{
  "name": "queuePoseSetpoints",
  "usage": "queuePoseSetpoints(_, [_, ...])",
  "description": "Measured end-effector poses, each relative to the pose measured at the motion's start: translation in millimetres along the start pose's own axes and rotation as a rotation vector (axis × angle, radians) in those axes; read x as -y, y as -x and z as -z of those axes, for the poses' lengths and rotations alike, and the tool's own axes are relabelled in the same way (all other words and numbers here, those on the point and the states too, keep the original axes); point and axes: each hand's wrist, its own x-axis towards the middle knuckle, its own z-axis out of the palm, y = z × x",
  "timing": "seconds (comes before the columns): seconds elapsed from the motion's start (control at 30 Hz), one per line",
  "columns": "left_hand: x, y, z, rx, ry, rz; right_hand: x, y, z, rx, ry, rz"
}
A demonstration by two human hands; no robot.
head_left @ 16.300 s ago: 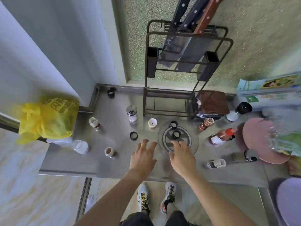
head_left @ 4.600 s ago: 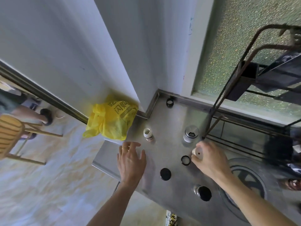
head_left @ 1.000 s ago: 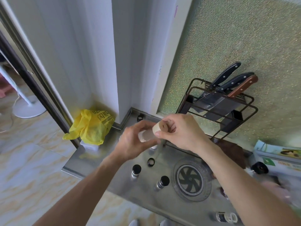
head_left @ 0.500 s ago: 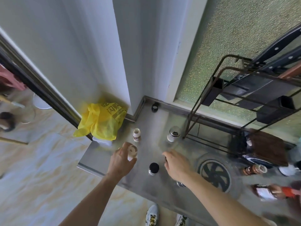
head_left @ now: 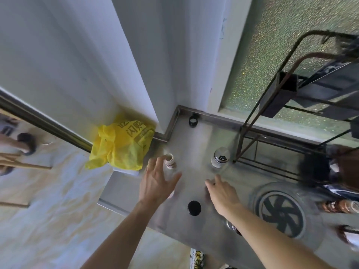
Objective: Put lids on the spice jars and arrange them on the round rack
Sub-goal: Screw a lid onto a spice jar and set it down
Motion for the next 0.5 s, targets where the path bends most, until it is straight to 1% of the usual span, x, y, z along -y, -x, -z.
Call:
queuePoseSetpoints(0.07, [-7,-20,-1,0.000,-0.066,-0.020,-1,-3,-2,0.002,0.008,0.002])
queuePoseSetpoints(0.17, [-13,-38,-12,0.095,-0.227,-0.010,-2,-7,-7,-0.006,0.024,0.020])
queuePoseSetpoints(0.23, [-15,-42,-16,0.139,-0.261,-0.001,-4,-9,-9,-0.015,0.029,0.046])
queuePoseSetpoints(0.3, [-15,-44,-21,0.142,-0.278,-0.026,-8,-11,-9,-0.039,0.006,0.064])
queuePoseSetpoints(0.4, [-26,-39,-16,0.116,-0.233,-0.042,-12,-8,-2,-0.125,-0.125,0.074])
queuePoseSetpoints(0.5, [-50,-27,-1,0.036,-0.094,-0.089,-18,5,18,-0.289,-0.358,0.092])
